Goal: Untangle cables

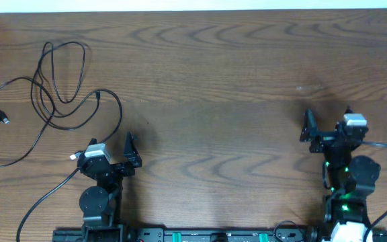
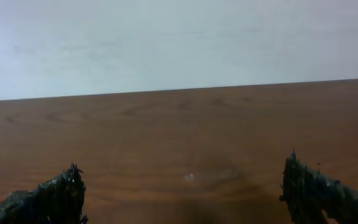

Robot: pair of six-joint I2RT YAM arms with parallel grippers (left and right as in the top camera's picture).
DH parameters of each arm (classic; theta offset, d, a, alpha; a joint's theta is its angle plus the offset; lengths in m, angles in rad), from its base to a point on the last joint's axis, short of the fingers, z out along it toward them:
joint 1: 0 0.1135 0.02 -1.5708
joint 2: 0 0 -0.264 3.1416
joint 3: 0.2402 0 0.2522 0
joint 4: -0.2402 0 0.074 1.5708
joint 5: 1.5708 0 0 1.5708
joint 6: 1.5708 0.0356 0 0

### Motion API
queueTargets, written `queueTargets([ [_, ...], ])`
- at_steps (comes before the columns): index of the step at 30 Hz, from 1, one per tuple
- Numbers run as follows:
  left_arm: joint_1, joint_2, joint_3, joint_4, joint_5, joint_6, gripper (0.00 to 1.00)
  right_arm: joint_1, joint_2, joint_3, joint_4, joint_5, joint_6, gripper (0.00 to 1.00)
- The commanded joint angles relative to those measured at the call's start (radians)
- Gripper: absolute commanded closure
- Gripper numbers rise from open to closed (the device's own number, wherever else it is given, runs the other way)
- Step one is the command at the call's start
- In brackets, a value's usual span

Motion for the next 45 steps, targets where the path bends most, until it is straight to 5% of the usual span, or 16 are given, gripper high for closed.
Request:
queueTargets([
  [1,-0.005,-0.006,-0.017,-0.039,-0.013,0.017,0.06,0.009,-0.097,-0.079,0.000,0.040,-0.016,0.01],
  [27,-0.005,-0.006,-0.017,-0.039,-0.013,0.017,0.06,0.009,-0.491,-0.112,-0.568,0.047,-0.186,0.01],
  [45,-0.005,-0.006,-0.017,-0.039,-0.013,0.017,0.06,0.009,-0.718,-0.112,-0.589,0.070,-0.206,0.01],
])
